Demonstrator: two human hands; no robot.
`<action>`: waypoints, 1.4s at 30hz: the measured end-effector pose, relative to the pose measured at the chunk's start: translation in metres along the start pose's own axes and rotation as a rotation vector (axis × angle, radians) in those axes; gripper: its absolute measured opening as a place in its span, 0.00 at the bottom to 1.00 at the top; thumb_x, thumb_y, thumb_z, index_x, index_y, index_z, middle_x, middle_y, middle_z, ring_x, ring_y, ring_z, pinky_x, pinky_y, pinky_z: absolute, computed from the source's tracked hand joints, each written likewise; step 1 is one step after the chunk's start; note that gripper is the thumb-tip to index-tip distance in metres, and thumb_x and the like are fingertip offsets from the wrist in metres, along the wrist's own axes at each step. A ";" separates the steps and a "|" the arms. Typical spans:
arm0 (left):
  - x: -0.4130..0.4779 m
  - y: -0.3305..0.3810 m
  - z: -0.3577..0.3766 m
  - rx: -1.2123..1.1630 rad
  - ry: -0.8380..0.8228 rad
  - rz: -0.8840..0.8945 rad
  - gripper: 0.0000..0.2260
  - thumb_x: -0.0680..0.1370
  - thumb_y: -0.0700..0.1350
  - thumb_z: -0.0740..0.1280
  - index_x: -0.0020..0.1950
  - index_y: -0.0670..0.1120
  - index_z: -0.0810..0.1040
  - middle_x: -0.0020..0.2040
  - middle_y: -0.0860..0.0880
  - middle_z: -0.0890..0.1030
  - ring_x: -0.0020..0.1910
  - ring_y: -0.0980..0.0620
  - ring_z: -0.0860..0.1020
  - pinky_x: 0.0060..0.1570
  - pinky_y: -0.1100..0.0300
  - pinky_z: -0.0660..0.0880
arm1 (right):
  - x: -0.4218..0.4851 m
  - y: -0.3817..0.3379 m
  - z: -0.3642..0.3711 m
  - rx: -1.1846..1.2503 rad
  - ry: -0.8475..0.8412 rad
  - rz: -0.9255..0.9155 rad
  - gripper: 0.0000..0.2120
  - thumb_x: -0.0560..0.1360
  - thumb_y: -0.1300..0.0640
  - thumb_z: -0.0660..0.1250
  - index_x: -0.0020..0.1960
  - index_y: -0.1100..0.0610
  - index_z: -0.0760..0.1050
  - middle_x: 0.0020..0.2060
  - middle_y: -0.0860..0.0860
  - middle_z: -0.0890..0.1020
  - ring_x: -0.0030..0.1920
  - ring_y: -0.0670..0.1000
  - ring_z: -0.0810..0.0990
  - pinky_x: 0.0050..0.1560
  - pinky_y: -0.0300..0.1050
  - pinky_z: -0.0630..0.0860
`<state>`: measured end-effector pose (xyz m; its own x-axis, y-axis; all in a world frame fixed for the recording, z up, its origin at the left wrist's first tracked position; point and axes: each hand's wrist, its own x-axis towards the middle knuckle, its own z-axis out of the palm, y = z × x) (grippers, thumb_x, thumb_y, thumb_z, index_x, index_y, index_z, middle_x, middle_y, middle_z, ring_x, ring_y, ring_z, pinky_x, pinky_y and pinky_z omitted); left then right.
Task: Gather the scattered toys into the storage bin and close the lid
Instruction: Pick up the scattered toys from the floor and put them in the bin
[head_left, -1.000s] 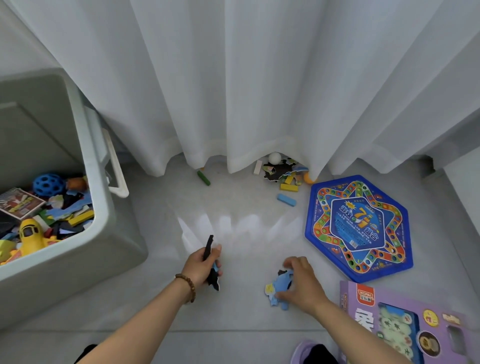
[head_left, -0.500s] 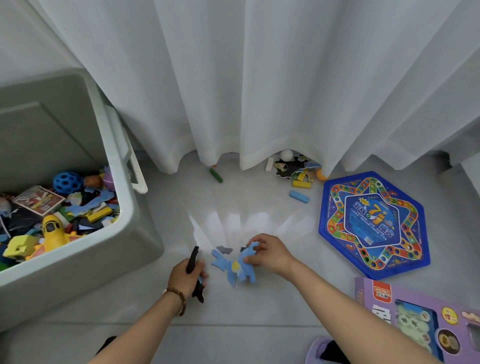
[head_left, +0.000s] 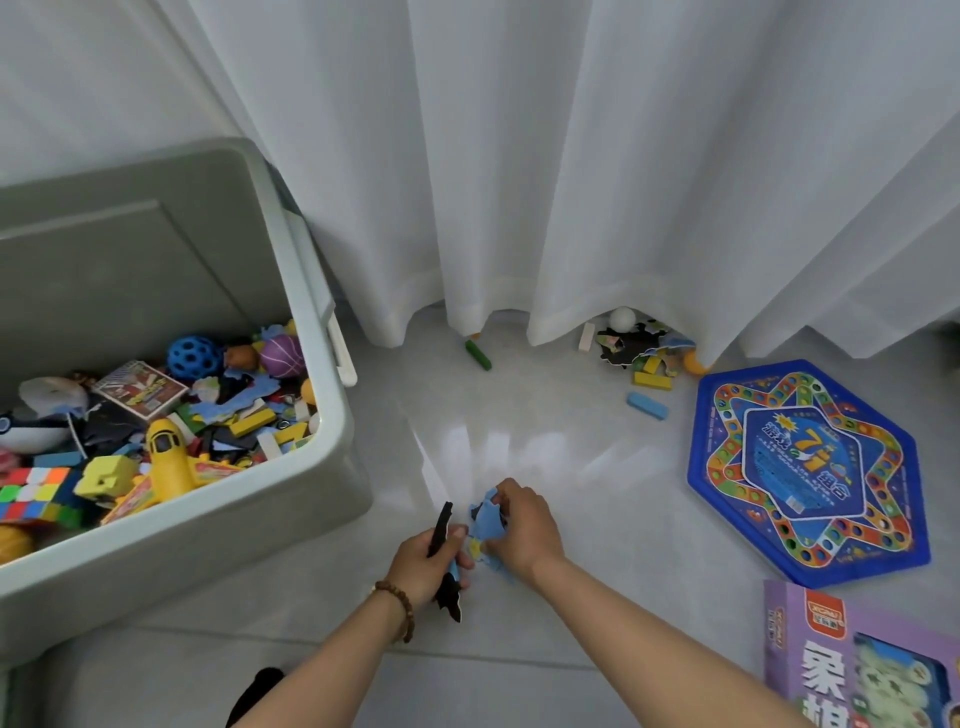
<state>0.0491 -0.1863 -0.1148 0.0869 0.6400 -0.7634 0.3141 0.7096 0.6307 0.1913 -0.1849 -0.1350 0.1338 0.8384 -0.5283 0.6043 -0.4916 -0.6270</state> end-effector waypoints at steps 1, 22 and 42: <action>0.000 0.000 -0.001 0.007 -0.013 -0.003 0.10 0.79 0.50 0.63 0.51 0.45 0.78 0.35 0.49 0.80 0.27 0.54 0.78 0.31 0.64 0.75 | -0.001 0.000 0.001 0.026 0.003 0.007 0.18 0.65 0.62 0.72 0.47 0.50 0.66 0.45 0.50 0.74 0.49 0.52 0.74 0.41 0.42 0.69; 0.002 -0.014 -0.006 -0.041 0.036 -0.001 0.08 0.78 0.45 0.65 0.50 0.40 0.79 0.45 0.44 0.83 0.40 0.49 0.80 0.31 0.61 0.78 | -0.018 0.010 0.014 0.317 0.051 0.052 0.14 0.69 0.67 0.67 0.44 0.53 0.64 0.33 0.46 0.72 0.34 0.44 0.70 0.32 0.37 0.66; -0.155 0.210 -0.060 0.272 -0.068 0.834 0.08 0.78 0.51 0.62 0.46 0.47 0.73 0.30 0.51 0.75 0.26 0.54 0.74 0.29 0.63 0.73 | -0.064 -0.157 -0.201 0.795 0.217 -0.325 0.17 0.70 0.67 0.71 0.53 0.52 0.73 0.48 0.49 0.82 0.47 0.46 0.82 0.42 0.34 0.77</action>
<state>0.0452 -0.1188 0.1440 0.4421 0.8933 -0.0813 0.3367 -0.0812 0.9381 0.2458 -0.1141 0.1119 0.2458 0.9514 -0.1854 -0.0750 -0.1720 -0.9822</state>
